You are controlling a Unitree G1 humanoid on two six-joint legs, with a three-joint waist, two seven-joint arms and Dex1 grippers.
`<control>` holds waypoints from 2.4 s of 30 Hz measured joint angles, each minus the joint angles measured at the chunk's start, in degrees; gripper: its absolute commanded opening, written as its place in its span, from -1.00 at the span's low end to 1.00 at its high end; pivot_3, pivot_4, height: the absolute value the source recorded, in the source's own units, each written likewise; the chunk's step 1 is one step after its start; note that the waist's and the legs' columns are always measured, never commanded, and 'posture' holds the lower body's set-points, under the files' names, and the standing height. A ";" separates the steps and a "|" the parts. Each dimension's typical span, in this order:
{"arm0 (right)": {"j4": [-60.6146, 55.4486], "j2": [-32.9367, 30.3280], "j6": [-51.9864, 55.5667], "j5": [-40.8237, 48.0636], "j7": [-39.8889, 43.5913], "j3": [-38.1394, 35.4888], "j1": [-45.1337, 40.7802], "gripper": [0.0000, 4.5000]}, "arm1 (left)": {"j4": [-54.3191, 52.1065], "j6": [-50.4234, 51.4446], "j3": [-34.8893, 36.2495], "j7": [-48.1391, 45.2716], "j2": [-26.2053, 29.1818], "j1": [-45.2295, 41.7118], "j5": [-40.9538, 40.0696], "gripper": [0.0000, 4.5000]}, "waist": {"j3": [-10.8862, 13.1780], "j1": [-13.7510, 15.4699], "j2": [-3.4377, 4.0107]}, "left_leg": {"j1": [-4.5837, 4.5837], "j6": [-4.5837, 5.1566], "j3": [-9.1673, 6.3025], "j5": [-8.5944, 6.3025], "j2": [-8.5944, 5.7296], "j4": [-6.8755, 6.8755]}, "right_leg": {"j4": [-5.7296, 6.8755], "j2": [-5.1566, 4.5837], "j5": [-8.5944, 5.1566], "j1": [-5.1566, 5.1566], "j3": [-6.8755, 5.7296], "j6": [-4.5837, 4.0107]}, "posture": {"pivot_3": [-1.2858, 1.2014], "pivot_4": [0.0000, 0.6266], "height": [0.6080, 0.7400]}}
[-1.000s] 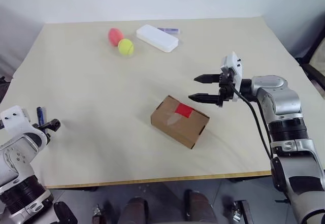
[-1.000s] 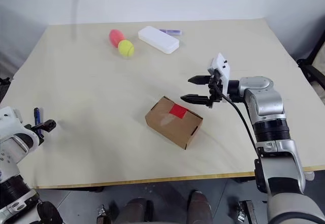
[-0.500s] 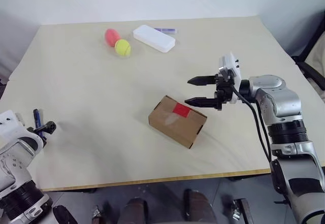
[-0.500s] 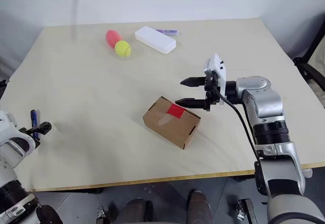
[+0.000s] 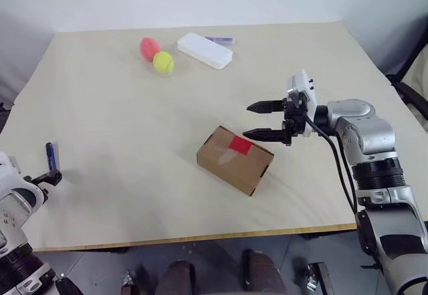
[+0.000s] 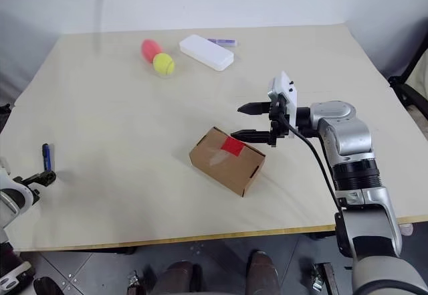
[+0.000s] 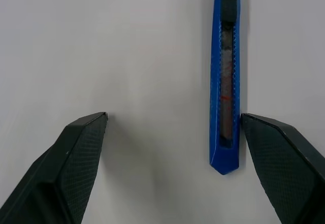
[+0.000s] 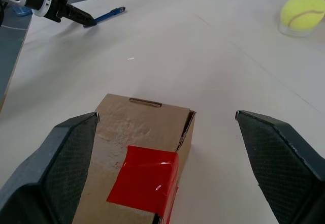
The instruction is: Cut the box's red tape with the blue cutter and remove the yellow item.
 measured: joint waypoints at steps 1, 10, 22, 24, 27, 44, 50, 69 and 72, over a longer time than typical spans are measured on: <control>0.02 0.00 -0.01 -0.06 0.00 0.01 -0.05 1.00 | 0.32 -0.28 -0.09 0.00 0.00 -0.28 0.01 0.97 | 0.00 0.06 0.00 | 0.00 0.00 0.00 0.00 0.00 0.01 | 0.02 0.00 0.00 0.00 0.00 0.00 | 0.03 -0.52 1.00; 0.56 0.00 -0.16 -0.34 0.02 0.03 -0.36 1.00 | 5.59 -1.88 -4.60 -1.88 3.40 -2.13 0.13 0.71 | -0.04 0.76 0.14 | 0.02 0.00 0.00 0.01 0.00 0.02 | 0.07 0.00 0.00 0.00 0.00 -0.01 | 0.03 -0.52 1.00; 0.55 0.00 -0.16 -0.57 -0.21 0.03 -0.36 1.00 | 7.35 1.23 -11.19 -6.19 7.90 -2.89 0.04 -0.84 | -0.08 0.78 0.36 | 0.07 0.01 0.06 0.00 -0.01 -0.05 | 0.04 0.00 0.00 0.00 0.01 -0.01 | 0.03 -0.52 1.00; 0.55 0.00 -0.16 -0.57 -0.40 0.03 -0.36 1.00 | 7.36 1.26 -11.08 -6.16 7.90 -2.99 0.08 -0.84 | -0.08 0.77 0.38 | 0.08 0.01 0.07 0.00 -0.01 -0.04 | 0.05 0.00 0.00 0.00 0.01 -0.01 | 0.03 -0.52 1.00; 0.55 0.00 -0.16 -0.58 -0.50 0.03 -0.36 1.00 | 7.29 1.27 -10.79 -6.16 7.92 -2.59 0.12 -0.84 | -0.08 0.76 0.40 | 0.08 0.01 0.08 0.00 0.00 -0.05 | 0.05 0.00 0.00 0.00 0.01 -0.01 | 0.03 -0.52 1.00; -3.92 0.19 1.41 0.09 -0.81 0.59 -1.71 1.00 | -16.38 6.00 -15.26 -26.92 13.77 14.95 -14.21 -0.84 | 0.00 -0.09 0.27 | -0.26 -0.02 0.14 -0.05 0.04 -0.08 | -0.01 0.00 0.00 -0.41 0.01 -0.02 | 0.03 -0.52 1.00; -10.27 0.60 3.06 1.15 -1.89 1.12 -0.18 1.00 | -21.42 -3.43 -21.76 -40.50 21.31 22.71 -18.35 -0.84 | 0.00 -0.12 0.27 | -0.71 -0.02 0.17 -0.05 0.06 -0.02 | 0.01 0.01 -0.02 -0.87 -0.01 -0.06 | 0.03 -0.52 1.00; -36.89 3.51 3.97 -7.36 -7.19 25.18 5.06 -0.69 | -13.36 -48.86 -46.89 -59.88 33.39 15.81 0.80 -0.84 | 0.03 0.59 0.35 | -0.77 0.21 0.34 -0.16 0.04 0.14 | 0.05 0.01 -0.02 -0.91 -0.03 -0.05 | 0.03 -0.52 1.00; -36.55 4.64 2.28 -11.59 -8.01 30.30 4.91 -1.00 | -12.26 -51.95 -48.54 -59.99 32.15 13.97 2.71 -0.84 | 0.02 1.32 0.36 | -0.77 0.24 0.34 -0.14 0.04 0.19 | 0.09 0.01 -0.02 -0.89 -0.02 -0.05 | 0.03 -0.52 1.00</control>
